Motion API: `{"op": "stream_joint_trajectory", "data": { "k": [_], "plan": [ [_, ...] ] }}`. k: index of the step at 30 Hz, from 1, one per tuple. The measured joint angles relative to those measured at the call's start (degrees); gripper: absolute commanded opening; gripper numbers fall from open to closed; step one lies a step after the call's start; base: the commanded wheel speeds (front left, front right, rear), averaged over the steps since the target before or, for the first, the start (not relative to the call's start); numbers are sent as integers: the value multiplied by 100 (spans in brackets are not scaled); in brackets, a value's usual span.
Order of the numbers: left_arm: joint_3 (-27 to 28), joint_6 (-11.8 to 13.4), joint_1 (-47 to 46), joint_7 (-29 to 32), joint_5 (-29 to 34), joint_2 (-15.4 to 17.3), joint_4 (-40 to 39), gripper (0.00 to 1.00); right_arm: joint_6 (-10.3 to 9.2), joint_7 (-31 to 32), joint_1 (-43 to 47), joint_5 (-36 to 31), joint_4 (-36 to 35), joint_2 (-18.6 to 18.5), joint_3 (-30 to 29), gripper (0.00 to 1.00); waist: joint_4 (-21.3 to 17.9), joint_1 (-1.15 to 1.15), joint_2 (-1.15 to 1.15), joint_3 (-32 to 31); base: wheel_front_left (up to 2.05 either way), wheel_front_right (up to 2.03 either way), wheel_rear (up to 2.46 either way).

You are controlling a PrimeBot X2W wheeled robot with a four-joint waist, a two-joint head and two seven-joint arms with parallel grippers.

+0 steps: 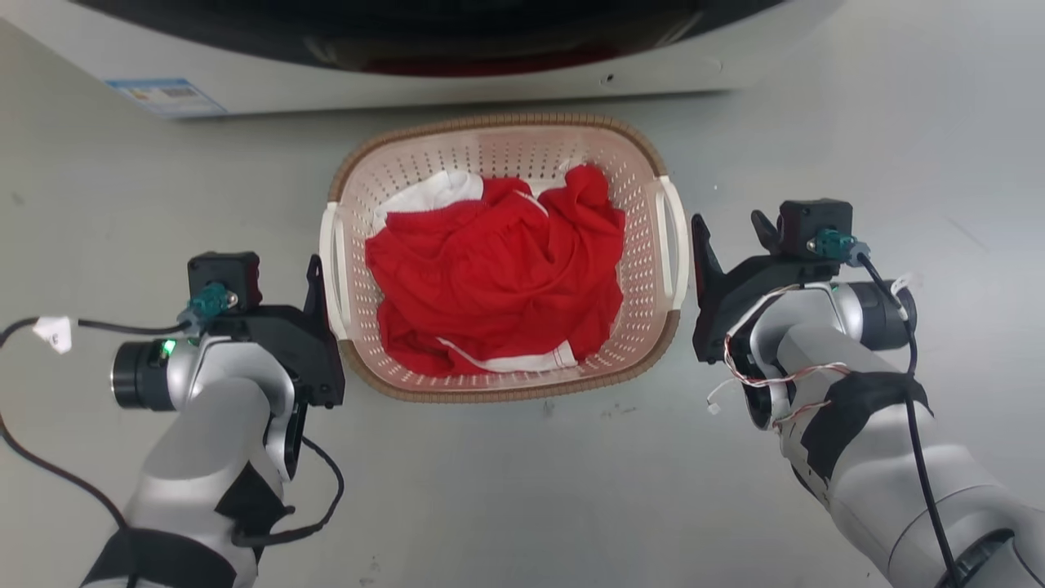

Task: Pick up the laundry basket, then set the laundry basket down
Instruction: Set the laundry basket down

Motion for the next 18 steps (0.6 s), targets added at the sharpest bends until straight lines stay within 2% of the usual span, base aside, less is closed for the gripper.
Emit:
{"op": "stream_joint_trajectory", "data": {
  "k": [10, 18],
  "plan": [
    [312, 13, 766, 0, -134, 8, -688, 100, 98, -22, 611, 48, -205, 0, -264, 100, 3, 0, 0, -805, 0, 0, 0],
    [426, 59, 1513, 0, 129, 23, -1278, 100, 98, -22, 1209, -129, -592, -2, -486, 100, 7, 0, -1, -1478, 0, 0, 0]
  ]
}}
